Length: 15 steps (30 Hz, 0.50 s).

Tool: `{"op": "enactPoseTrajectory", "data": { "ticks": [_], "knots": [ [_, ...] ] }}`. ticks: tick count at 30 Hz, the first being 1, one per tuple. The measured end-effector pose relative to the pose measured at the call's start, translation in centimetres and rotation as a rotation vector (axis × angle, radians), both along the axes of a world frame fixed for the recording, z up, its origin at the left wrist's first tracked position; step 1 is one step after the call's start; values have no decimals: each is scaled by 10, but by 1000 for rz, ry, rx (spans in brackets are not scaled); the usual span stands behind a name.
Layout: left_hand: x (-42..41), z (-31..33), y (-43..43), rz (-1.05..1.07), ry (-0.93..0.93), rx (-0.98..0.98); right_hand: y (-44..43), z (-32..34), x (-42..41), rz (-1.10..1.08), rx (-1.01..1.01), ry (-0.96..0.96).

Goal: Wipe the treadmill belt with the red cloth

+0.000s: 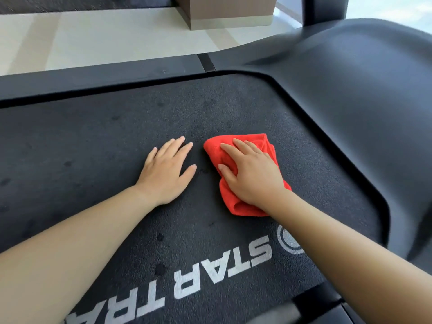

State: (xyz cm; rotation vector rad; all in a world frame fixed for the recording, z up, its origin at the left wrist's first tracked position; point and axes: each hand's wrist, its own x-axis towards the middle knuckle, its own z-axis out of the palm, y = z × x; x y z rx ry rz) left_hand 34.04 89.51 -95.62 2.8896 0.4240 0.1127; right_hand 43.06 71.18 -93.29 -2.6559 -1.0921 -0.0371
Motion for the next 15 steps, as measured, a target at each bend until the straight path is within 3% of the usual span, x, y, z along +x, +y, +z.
{"op": "enactPoseTrajectory", "data": {
  "ticks": [15],
  "knots": [
    [116, -9, 78, 219, -37, -2, 109, -8, 126, -46, 88, 9]
  ]
}}
